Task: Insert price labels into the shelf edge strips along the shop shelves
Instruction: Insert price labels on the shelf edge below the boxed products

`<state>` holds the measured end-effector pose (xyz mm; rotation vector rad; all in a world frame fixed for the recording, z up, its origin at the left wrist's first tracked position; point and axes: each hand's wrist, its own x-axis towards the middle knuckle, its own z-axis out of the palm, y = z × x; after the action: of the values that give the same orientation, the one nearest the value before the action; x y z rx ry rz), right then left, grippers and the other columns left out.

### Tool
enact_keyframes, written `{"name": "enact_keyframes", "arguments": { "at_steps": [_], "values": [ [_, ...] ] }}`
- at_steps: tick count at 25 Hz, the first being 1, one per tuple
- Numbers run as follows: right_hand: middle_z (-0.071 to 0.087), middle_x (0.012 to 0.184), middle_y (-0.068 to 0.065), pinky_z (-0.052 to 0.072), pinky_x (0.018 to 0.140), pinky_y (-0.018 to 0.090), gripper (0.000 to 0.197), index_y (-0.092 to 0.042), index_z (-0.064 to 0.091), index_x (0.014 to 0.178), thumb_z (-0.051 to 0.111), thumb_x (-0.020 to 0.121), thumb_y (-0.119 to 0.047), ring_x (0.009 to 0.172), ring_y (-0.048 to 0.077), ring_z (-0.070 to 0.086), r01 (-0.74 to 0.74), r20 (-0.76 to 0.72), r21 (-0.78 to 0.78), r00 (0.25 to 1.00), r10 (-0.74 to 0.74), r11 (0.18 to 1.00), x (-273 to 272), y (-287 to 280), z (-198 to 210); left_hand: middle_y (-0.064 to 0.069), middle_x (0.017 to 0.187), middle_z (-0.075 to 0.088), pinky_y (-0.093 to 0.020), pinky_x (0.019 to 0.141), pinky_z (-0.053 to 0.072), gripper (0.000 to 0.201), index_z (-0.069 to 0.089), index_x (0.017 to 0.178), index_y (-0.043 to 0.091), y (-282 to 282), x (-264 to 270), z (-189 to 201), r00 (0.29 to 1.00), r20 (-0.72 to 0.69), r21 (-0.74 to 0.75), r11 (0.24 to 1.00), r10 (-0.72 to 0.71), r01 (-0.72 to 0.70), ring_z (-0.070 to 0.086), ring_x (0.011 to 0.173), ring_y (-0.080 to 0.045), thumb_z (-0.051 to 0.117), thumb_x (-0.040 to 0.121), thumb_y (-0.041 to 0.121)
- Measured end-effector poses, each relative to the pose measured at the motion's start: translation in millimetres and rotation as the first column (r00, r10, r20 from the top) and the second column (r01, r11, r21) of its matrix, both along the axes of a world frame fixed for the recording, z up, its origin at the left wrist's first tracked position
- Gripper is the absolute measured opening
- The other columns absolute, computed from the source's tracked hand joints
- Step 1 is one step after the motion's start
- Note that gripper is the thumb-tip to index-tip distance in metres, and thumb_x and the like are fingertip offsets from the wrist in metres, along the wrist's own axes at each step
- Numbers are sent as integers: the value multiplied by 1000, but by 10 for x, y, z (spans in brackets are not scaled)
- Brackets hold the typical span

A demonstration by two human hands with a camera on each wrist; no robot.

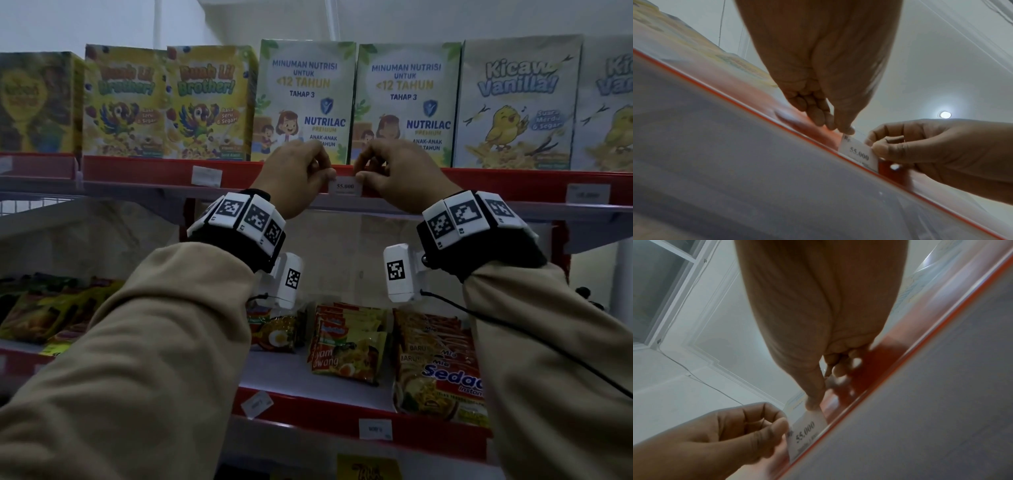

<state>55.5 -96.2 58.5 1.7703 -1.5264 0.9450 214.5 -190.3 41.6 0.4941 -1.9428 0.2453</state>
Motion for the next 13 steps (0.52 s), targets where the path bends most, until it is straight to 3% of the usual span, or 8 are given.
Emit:
{"name": "enact_keyframes", "arguments": {
  "at_steps": [5, 8, 13],
  "values": [
    [62, 103, 6, 46, 91, 48, 15, -21, 61, 100, 65, 86, -25, 102, 28, 54, 84, 2, -6, 996, -84, 996, 93, 17, 4, -9, 104, 53, -24, 82, 32, 16, 60, 104, 9, -36, 92, -61, 999, 24, -55, 998, -32, 33, 45, 98, -21, 62, 88, 15],
    [60, 107, 5, 41, 95, 48, 23, -24, 61, 100, 68, 81, -34, 109, 27, 48, 163, -17, -18, 986, -164, 986, 206, -32, 18, -11, 110, 53, -32, 90, 34, 21, 63, 107, 11, -96, 210, -8, 998, 60, -92, 996, -3, 9, 44, 108, -28, 64, 87, 18],
    [52, 116, 1, 31, 96, 44, 31, -29, 59, 104, 68, 78, -42, 117, 27, 38, 261, -42, -76, 963, -264, 962, 572, -262, -60, -8, 112, 56, -39, 95, 36, 30, 63, 114, 20, -241, 494, 12, 991, 107, -168, 984, 82, -63, 46, 110, -28, 66, 85, 25]
  ]
}}
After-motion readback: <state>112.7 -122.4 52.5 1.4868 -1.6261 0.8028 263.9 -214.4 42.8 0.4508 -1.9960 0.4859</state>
